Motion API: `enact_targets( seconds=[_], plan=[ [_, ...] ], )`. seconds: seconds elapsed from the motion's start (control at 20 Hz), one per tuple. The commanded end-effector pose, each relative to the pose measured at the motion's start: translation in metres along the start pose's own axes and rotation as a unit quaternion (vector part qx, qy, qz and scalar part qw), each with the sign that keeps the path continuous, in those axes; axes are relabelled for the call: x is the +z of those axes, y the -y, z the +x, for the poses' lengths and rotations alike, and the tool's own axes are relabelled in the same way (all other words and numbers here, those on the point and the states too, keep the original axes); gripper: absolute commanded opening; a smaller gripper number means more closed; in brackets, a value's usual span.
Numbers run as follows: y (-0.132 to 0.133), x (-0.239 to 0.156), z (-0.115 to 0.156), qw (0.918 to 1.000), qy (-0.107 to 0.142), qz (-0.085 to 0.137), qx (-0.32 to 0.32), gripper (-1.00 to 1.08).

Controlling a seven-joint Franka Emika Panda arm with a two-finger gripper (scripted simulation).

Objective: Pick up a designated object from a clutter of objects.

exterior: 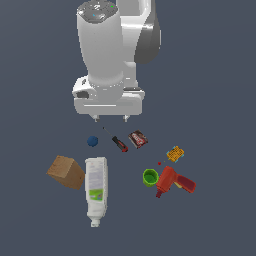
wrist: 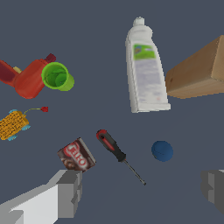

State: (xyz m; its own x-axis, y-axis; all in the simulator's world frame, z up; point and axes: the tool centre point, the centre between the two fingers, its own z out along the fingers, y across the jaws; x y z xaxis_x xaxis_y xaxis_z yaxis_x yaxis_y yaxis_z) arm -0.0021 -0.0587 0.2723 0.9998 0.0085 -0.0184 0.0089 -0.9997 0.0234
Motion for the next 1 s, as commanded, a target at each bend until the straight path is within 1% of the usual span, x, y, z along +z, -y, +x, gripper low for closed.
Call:
enact_targets(
  seconds=[0.0, 0.25, 0.55, 0.75, 0.95],
  plan=[
    [-0.013, 0.021, -0.001, 1.0000, 0.000, 0.002, 0.000, 1.00],
    [-0.045, 0.071, -0.008, 1.0000, -0.003, 0.007, 0.000, 1.00],
    [-0.082, 0.128, -0.027, 0.9999, -0.006, 0.011, 0.002, 1.00],
    [-0.099, 0.157, -0.040, 0.9999, -0.007, 0.012, 0.003, 1.00],
    [-0.111, 0.177, -0.052, 0.9999, -0.008, 0.012, 0.004, 1.00]
  ],
)
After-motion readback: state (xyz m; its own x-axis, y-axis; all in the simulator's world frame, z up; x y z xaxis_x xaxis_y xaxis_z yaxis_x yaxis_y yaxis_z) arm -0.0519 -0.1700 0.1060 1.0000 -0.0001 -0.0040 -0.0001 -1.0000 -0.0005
